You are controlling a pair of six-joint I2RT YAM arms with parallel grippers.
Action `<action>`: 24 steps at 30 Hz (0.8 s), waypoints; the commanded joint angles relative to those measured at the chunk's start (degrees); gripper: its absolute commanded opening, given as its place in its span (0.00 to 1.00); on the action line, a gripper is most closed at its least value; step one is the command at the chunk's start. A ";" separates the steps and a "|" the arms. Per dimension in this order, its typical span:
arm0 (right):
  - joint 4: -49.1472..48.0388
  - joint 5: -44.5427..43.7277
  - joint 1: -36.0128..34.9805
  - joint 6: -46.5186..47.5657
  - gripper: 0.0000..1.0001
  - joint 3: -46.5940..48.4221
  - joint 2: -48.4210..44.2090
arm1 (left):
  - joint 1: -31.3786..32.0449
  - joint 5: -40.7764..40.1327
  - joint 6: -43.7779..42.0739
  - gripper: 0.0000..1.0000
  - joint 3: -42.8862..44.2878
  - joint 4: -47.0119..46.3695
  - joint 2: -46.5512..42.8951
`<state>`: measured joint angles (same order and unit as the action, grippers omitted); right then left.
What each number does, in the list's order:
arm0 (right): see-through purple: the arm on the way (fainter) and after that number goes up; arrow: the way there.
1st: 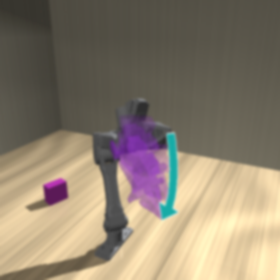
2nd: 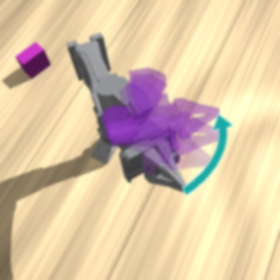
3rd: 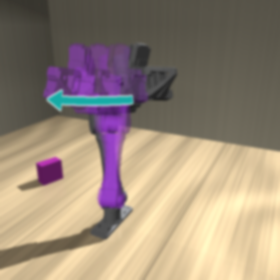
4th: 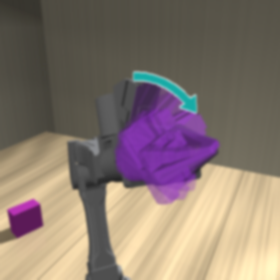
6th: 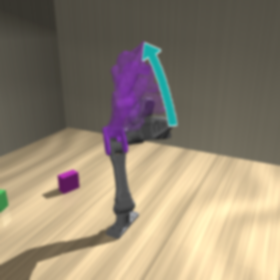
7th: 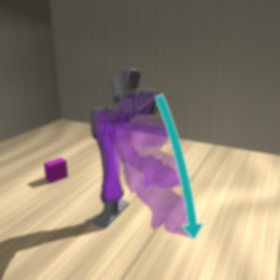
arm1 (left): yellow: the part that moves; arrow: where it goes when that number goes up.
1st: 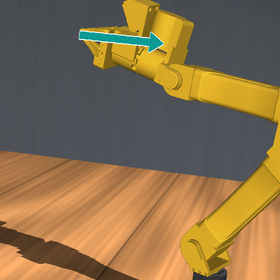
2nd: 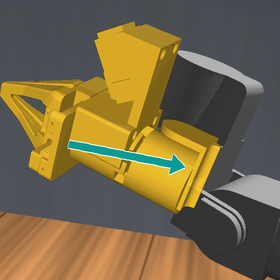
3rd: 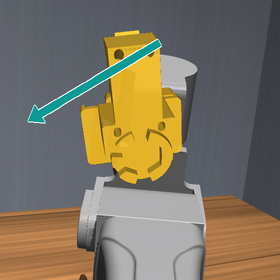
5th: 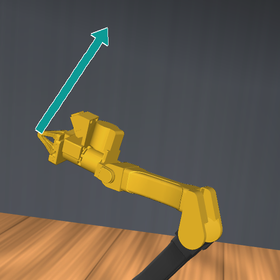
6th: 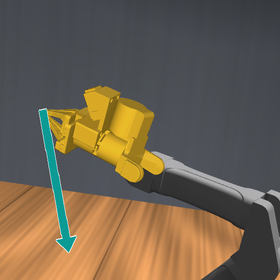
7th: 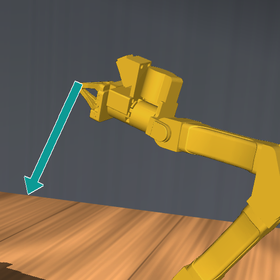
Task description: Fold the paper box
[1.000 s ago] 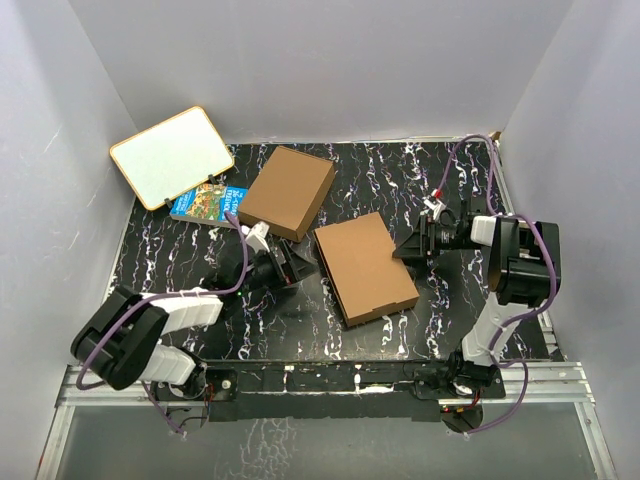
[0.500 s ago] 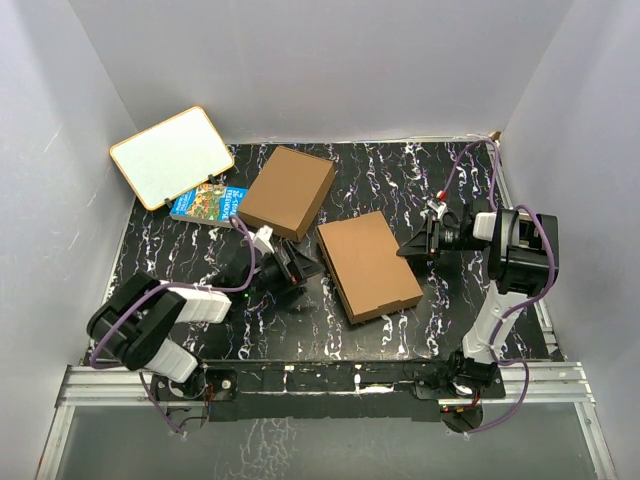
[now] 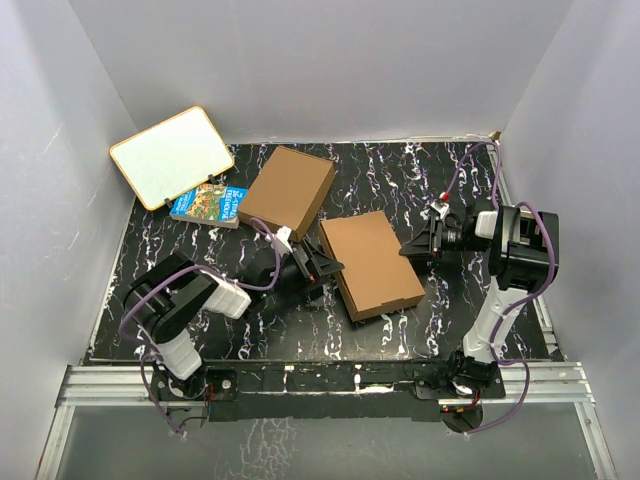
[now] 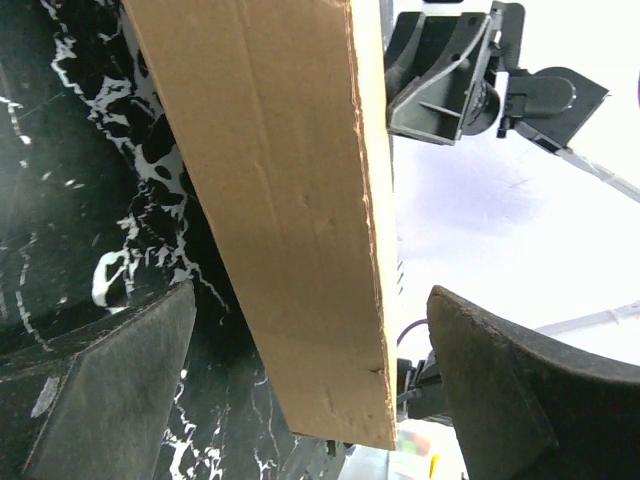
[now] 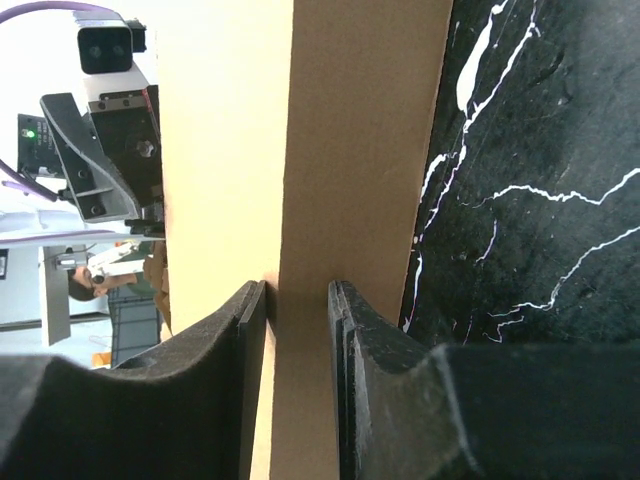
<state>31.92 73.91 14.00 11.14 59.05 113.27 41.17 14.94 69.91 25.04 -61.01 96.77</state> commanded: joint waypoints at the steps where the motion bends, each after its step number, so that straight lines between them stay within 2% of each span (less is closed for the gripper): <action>1: -0.34 -6.70 0.67 3.98 0.32 1.42 2.85 | 0.64 -1.18 2.32 0.97 1.48 -7.00 1.67; 6: -0.01 -6.68 0.68 4.19 0.31 1.52 3.16 | 1.14 -2.69 1.62 0.97 3.30 -2.95 2.78; 9: 0.08 -6.64 0.68 4.39 0.32 1.60 3.09 | 1.50 -3.49 1.89 0.97 4.53 -3.56 4.12; 13: 0.26 -6.55 0.68 4.59 0.32 1.62 3.07 | 1.85 -3.62 2.31 0.91 6.74 -4.20 5.84; 18: 1.57 -6.31 0.68 5.75 0.34 2.18 3.18 | 2.15 -3.10 2.50 0.77 8.46 -4.89 7.47; 20: 2.13 -6.00 0.68 6.40 0.36 2.44 3.10 | 2.14 -2.91 2.35 0.66 8.79 -5.02 7.76; 22: 3.25 -5.14 0.68 7.53 0.38 2.85 3.03 | 2.09 -2.69 2.19 0.51 8.86 -5.48 8.14; 24: 4.05 -4.43 0.68 8.56 0.41 3.28 2.73 | 2.08 -2.49 1.74 0.43 9.08 -5.24 8.26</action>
<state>35.77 74.54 14.41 14.39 60.82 114.83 42.96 12.38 72.79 32.16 -63.99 104.77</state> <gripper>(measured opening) 0.392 0.561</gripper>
